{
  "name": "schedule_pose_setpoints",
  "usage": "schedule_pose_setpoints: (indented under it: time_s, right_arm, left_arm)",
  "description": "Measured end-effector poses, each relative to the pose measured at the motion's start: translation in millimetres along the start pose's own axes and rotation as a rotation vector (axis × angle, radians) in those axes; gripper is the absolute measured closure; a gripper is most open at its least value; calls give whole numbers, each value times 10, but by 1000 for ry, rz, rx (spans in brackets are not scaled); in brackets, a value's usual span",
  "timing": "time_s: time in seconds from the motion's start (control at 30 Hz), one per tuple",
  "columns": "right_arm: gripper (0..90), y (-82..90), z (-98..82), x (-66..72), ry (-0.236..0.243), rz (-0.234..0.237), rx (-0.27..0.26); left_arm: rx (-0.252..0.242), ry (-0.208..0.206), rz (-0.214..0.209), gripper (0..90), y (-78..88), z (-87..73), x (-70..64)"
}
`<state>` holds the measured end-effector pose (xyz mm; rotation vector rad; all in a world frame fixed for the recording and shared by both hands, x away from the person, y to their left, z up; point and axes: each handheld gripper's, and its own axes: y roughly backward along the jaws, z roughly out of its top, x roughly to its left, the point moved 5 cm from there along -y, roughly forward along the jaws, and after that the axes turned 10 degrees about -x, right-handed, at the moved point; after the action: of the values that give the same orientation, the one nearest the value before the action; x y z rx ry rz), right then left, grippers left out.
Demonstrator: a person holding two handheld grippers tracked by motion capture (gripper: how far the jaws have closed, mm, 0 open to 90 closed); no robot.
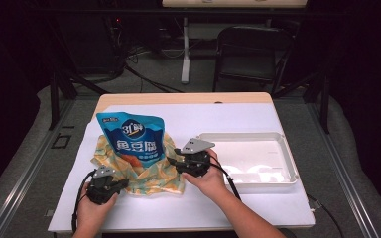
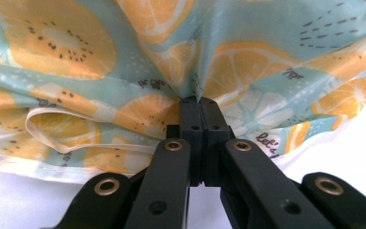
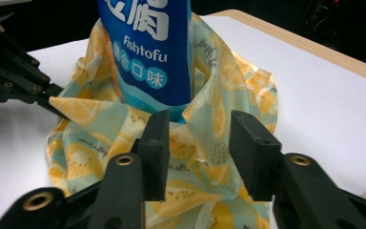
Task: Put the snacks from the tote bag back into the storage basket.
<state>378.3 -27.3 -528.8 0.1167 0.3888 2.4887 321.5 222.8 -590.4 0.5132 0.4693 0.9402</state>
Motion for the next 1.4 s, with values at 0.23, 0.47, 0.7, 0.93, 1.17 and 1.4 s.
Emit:
schedule_pose_setpoints:
  time_s: [0.23,0.47,0.7,0.93,1.17,1.4]
  right_arm:
    - [603,-104,-19,-25,31,-20,14]
    - [877,-177,-15,-53,49,-2,55]
    - [900,-249,-5,-228,24,-40,53]
    - [900,-263,-51,-429,-12,-94,72]
    - [900,-256,-87,-527,-43,-142,92]
    - [863,-265,-75,-448,-43,-104,85]
  left_arm:
    - [4,3,-1,900,-15,-33,6]
    - [-1,8,-1,900,-15,-42,5]
    - [-8,5,3,900,-10,-48,6]
    - [-10,8,5,900,-6,-55,6]
    - [-12,15,4,900,-6,-57,7]
    - [-13,9,11,900,-3,-55,12]
